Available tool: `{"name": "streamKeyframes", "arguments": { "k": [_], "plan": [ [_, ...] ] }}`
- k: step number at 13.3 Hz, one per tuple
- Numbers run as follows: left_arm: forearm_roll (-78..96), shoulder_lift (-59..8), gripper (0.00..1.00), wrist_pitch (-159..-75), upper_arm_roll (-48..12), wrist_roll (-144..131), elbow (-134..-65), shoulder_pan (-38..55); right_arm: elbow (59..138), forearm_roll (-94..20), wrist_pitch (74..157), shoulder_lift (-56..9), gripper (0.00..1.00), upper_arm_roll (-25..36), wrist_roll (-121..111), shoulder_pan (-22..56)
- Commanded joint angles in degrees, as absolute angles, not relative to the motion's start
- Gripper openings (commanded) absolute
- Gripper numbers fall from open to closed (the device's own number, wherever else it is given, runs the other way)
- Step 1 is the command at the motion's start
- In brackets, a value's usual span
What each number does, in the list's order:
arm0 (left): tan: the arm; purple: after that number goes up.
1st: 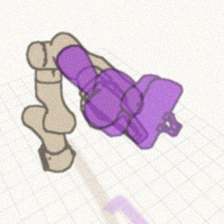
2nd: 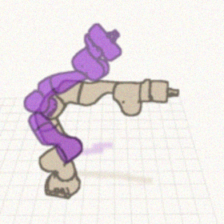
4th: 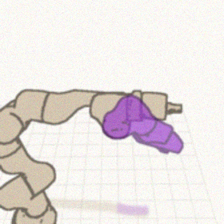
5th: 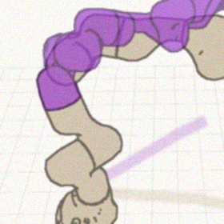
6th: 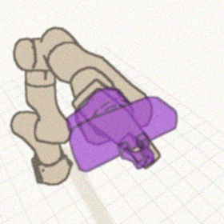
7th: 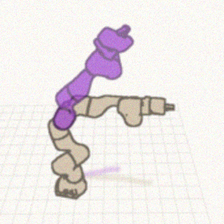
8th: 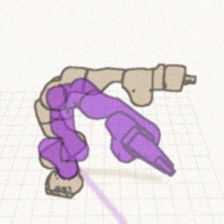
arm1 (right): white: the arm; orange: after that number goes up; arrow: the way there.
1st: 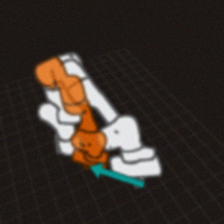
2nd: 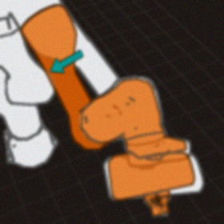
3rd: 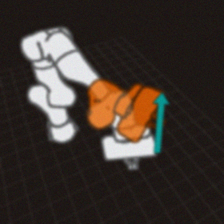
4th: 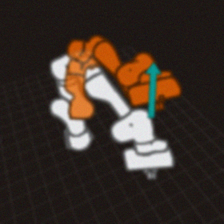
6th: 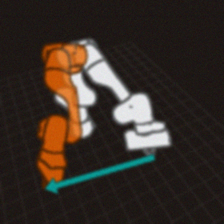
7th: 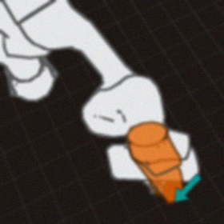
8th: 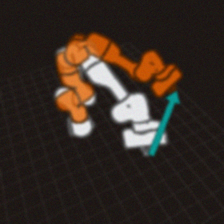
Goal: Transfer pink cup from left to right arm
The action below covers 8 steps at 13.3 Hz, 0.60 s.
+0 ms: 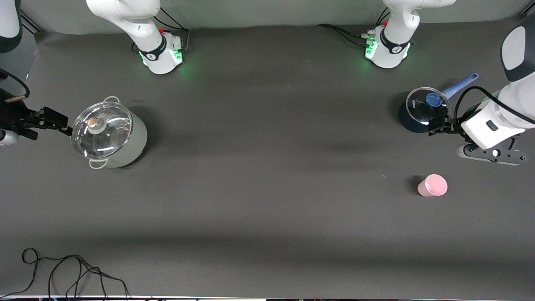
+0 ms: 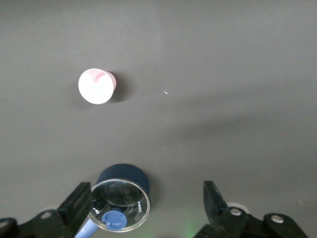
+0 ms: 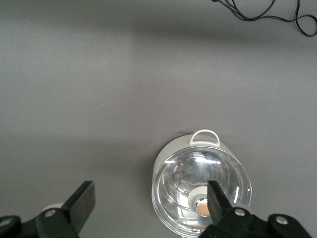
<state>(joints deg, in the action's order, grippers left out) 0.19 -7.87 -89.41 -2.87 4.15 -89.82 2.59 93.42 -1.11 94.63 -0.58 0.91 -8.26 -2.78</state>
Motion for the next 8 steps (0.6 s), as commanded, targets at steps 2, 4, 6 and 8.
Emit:
{"name": "streamKeyframes", "arguments": {
  "k": [2, 4, 6, 8],
  "plan": [
    [-0.5, -6.3, 1.00, -89.6, -2.7, 4.0, -91.4, 2.7, 92.4, -0.8, 94.0, -0.7, 1.00, 0.6, -8.6, -2.8],
    [-0.5, -6.3, 1.00, -89.6, -2.7, 4.0, -91.4, 2.7, 92.4, -0.8, 94.0, -0.7, 1.00, 0.7, -8.6, -2.8],
    [-0.4, -6.3, 1.00, -89.6, -2.7, 4.0, -91.4, 2.7, 92.4, -0.8, 94.0, -0.6, 1.00, 0.7, -8.6, -2.9],
    [-0.5, -6.3, 1.00, -89.3, -2.7, 4.0, -91.3, 2.7, 92.4, -0.8, 94.0, -0.5, 1.00, 0.9, -8.6, -2.9]
  ]
}}
